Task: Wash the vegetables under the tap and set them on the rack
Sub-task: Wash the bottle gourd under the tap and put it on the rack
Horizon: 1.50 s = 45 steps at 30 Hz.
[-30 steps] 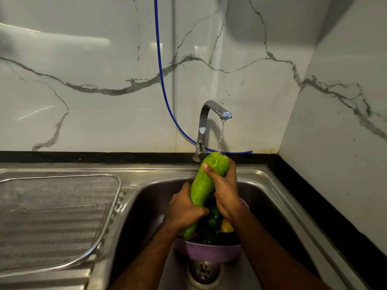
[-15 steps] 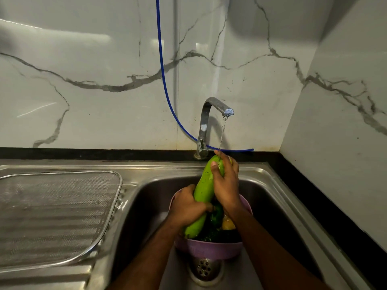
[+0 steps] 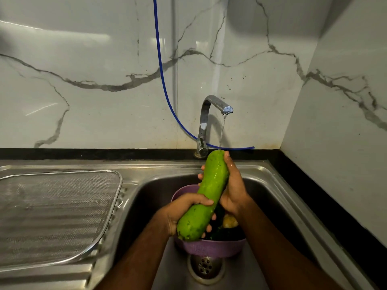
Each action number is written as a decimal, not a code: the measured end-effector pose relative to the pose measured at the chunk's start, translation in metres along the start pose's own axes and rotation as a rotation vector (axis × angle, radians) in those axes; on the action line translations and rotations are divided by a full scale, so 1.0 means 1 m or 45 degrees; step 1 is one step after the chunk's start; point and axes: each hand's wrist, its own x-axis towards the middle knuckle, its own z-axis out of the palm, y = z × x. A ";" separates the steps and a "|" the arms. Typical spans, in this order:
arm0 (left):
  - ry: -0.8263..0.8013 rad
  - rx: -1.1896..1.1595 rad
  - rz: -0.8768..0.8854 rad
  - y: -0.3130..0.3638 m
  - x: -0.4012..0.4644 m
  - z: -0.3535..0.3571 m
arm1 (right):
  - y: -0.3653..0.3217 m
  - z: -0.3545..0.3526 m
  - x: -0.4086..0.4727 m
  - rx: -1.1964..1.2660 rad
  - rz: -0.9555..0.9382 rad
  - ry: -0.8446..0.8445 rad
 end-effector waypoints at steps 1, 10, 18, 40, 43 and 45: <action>-0.039 -0.022 -0.005 0.002 -0.001 0.001 | 0.000 -0.001 -0.003 0.010 0.019 -0.043; -0.157 -0.336 0.029 0.003 0.019 -0.005 | 0.006 0.003 0.001 -0.112 -0.031 0.080; 0.595 0.122 0.088 -0.011 0.039 -0.012 | -0.001 -0.002 0.011 -0.114 -0.582 0.431; 0.431 -0.146 0.223 -0.009 0.033 0.007 | 0.016 -0.004 0.005 0.021 -0.078 0.007; 0.433 -0.110 0.343 -0.007 0.034 0.011 | 0.008 -0.005 0.007 -0.068 -0.155 0.133; 0.431 -0.128 0.478 -0.006 0.036 0.014 | 0.003 -0.004 0.005 -0.090 -0.218 0.214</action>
